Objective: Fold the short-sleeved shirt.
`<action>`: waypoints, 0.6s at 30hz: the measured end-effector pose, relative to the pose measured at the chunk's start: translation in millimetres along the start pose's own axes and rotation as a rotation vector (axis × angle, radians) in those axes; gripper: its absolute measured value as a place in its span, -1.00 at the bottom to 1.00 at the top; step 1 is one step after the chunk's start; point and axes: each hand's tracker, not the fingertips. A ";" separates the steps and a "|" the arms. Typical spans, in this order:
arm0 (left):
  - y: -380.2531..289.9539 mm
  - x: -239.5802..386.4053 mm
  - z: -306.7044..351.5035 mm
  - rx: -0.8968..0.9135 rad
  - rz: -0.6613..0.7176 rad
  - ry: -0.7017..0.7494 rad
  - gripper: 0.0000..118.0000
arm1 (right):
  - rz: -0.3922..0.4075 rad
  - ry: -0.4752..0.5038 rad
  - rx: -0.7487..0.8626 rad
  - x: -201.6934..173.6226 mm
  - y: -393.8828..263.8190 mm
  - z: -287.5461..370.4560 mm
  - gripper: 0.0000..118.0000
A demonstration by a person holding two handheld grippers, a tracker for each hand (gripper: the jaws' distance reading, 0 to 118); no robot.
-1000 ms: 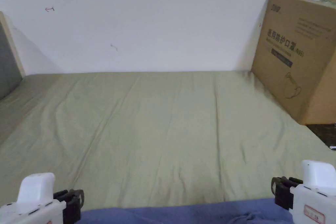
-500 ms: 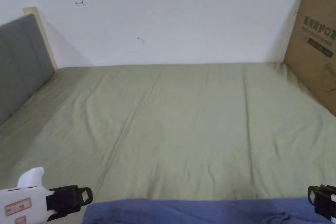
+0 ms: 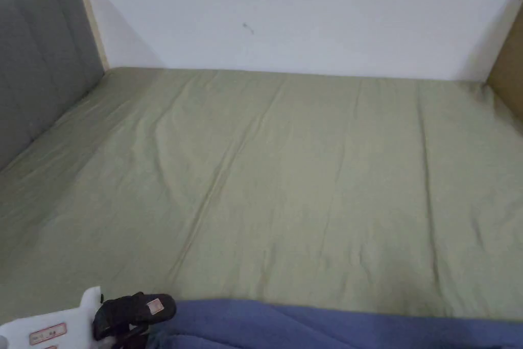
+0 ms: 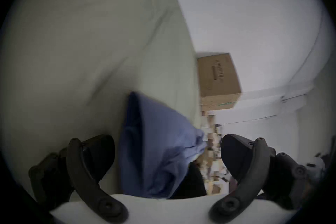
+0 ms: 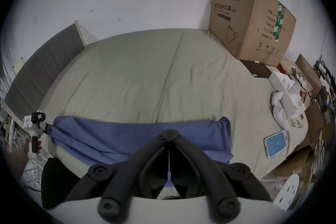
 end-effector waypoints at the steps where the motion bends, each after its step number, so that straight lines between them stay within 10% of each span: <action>1: -0.3 -3.0 -9.4 -0.034 0.012 -0.035 0.98 | 0.001 -0.003 -0.001 -1.5 1.7 -0.8 -1.00; 6: -0.4 14.5 -37.2 -0.162 -0.008 -0.031 0.77 | 0.006 0.001 -0.011 -9.4 5.6 -6.4 -1.00; 8: 5.0 0.8 -37.9 -0.154 -0.006 0.108 -0.66 | 0.005 0.011 -0.023 -12.0 4.3 -9.6 -1.00; 9: 3.1 -4.6 -43.8 -0.168 -0.056 0.294 -0.90 | 0.005 0.015 -0.030 -13.4 3.0 -11.1 -1.00; 11: -2.3 -3.5 -39.4 -0.124 -0.043 0.147 -0.90 | 0.004 0.019 -0.042 -16.2 0.8 -13.2 -1.00; 18: -20.1 80.3 -38.6 -0.103 -0.344 0.482 -0.90 | 0.004 0.050 -0.040 -18.8 1.0 -5.8 -1.00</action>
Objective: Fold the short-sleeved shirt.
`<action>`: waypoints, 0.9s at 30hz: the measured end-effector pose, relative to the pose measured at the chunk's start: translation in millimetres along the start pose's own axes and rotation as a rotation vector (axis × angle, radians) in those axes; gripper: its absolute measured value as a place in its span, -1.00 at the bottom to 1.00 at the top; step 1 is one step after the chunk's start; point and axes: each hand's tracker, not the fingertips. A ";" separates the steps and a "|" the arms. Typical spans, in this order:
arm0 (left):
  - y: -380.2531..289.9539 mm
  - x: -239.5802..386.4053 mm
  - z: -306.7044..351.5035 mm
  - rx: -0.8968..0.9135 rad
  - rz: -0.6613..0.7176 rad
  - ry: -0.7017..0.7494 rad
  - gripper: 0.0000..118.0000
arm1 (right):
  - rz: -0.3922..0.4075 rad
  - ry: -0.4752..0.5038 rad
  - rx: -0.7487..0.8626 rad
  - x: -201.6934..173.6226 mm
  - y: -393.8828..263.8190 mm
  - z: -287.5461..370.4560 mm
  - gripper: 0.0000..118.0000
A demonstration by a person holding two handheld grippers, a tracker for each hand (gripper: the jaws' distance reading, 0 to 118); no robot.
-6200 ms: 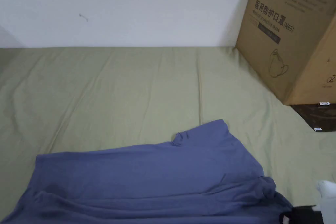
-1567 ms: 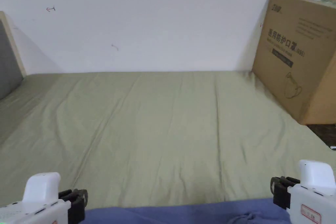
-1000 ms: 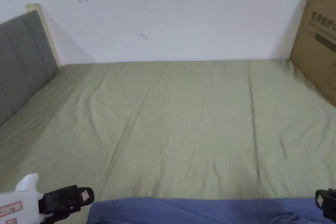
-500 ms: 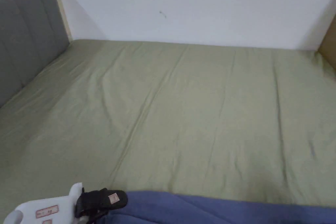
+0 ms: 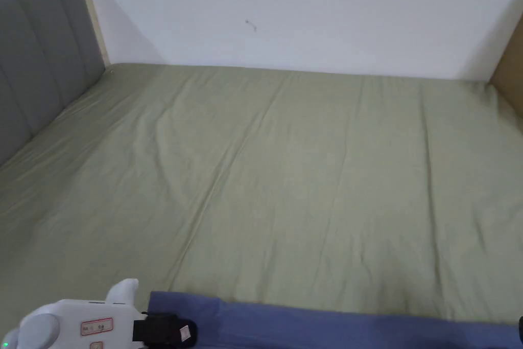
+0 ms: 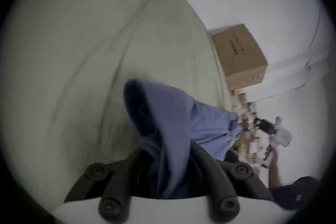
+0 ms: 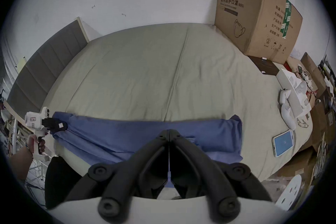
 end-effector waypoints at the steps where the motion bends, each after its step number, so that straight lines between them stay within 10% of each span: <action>1: 0.6 13.8 11.2 0.011 -0.075 0.074 -0.90 | -0.002 0.006 0.004 -0.6 0.3 1.3 -1.00; 8: -13.4 76.5 29.8 0.058 -0.391 0.736 -0.89 | -0.008 0.038 0.032 -0.7 -6.3 8.8 -1.00; 17: -6.1 146.4 -39.1 -0.057 -0.172 0.146 -0.81 | -0.056 0.064 0.047 11.3 -16.1 21.8 -1.00; 22: -11.6 159.9 -107.5 -0.180 -0.156 0.121 0.74 | -0.079 0.059 0.037 28.1 -22.0 21.7 -1.00; 27: -12.7 162.9 -104.4 -0.170 -0.026 -0.076 0.78 | -0.093 0.055 0.036 37.4 -24.1 22.3 -1.00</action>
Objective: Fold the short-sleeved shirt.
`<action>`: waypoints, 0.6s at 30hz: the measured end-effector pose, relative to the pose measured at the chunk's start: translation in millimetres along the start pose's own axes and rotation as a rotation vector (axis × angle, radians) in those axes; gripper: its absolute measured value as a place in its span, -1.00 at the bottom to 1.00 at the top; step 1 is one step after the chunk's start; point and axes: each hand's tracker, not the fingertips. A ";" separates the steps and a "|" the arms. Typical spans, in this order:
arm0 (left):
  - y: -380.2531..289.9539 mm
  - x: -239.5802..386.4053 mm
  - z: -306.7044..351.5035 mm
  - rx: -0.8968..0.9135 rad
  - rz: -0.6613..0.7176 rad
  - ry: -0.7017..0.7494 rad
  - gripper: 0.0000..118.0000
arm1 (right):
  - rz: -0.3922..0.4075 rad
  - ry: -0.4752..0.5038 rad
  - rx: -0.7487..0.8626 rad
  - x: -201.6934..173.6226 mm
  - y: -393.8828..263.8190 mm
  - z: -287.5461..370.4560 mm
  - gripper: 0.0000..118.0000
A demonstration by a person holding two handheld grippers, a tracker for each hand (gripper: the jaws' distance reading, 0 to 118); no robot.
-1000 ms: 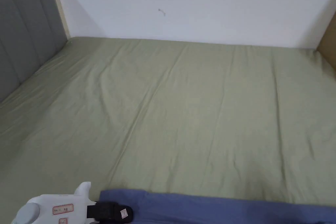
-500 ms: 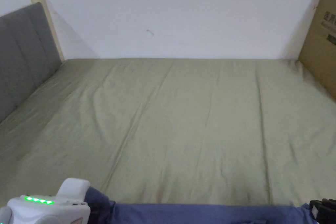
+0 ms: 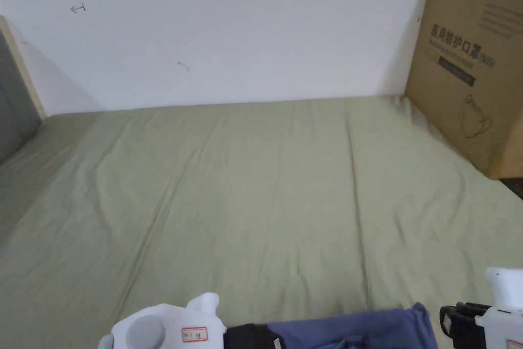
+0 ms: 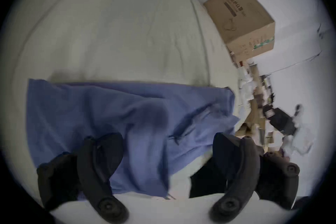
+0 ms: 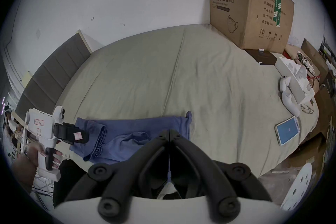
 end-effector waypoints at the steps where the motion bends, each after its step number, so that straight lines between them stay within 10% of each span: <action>1: 0.7 1.5 9.4 0.022 0.002 -0.031 0.78 | -0.002 0.000 0.004 1.4 0.3 0.5 -1.00; 5: 2.4 3.7 53.2 0.179 -0.175 0.149 0.66 | -0.015 0.010 0.017 5.5 3.1 -1.4 -1.00; 6: -12.9 31.3 71.4 0.205 -0.226 0.237 0.39 | -0.017 0.014 0.020 5.9 3.8 -2.1 -1.00; 8: -18.7 36.9 71.4 0.186 -0.291 0.408 -0.91 | -0.017 0.018 0.022 4.7 4.3 -3.7 -1.00; 18: -43.4 17.7 -17.7 -0.129 -0.248 0.267 -0.99 | -0.010 0.042 -0.001 2.7 1.0 -12.2 -1.00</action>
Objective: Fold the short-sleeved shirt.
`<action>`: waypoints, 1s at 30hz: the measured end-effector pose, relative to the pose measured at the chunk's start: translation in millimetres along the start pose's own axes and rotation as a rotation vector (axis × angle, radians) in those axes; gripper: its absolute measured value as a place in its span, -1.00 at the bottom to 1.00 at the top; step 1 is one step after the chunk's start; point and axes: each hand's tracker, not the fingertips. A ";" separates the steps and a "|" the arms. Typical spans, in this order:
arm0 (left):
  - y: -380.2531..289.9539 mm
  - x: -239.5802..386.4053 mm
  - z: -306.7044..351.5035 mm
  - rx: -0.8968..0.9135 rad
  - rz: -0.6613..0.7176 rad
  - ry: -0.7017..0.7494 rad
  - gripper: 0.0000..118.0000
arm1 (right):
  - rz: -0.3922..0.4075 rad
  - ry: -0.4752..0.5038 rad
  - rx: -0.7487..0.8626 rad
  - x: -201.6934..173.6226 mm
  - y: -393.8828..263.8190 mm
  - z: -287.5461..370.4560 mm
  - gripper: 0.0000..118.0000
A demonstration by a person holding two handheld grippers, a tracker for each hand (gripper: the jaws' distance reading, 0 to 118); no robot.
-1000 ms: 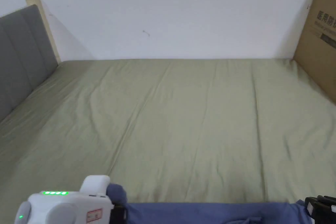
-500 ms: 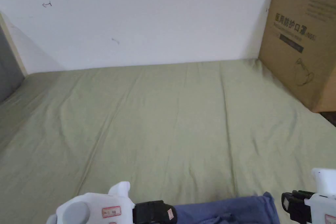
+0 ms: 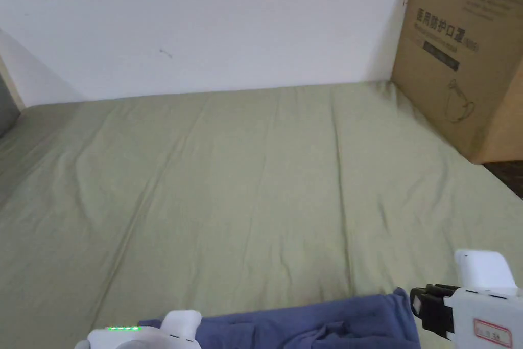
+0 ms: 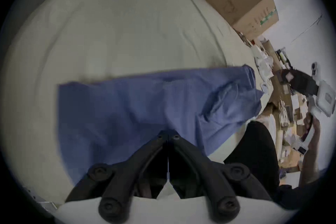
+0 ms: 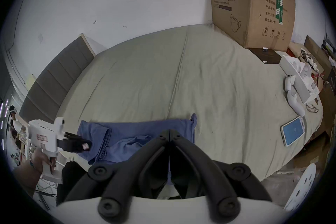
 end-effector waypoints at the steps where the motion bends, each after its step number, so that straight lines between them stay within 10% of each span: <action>1: -1.2 7.2 -11.6 -0.036 -0.013 0.016 -0.99 | 0.006 -0.002 -0.005 -0.5 -0.9 -0.3 -1.00; 6: 0.9 27.0 -11.9 0.016 -0.066 0.019 -0.99 | 0.025 -0.009 -0.021 -1.3 -2.2 -1.0 -1.00; 12: 4.4 6.6 21.7 0.086 0.115 -0.430 -0.99 | 0.001 0.053 0.012 -1.3 1.6 1.5 -1.00; 20: -1.0 -116.7 92.6 0.223 0.250 -0.290 -0.96 | -0.010 0.021 0.019 2.0 9.7 0.6 -1.00; 23: -12.7 -165.5 99.1 0.234 0.371 -0.289 -0.39 | -0.012 0.004 0.006 3.4 8.7 -5.2 -1.00; 26: -21.5 -183.9 89.3 0.218 0.392 -0.290 0.80 | -0.017 -0.009 -0.020 0.7 7.1 -10.9 -1.00; 30: -27.6 -205.9 59.9 0.207 0.463 -0.458 1.00 | 0.003 -0.022 -0.052 -5.0 7.0 -18.0 -1.00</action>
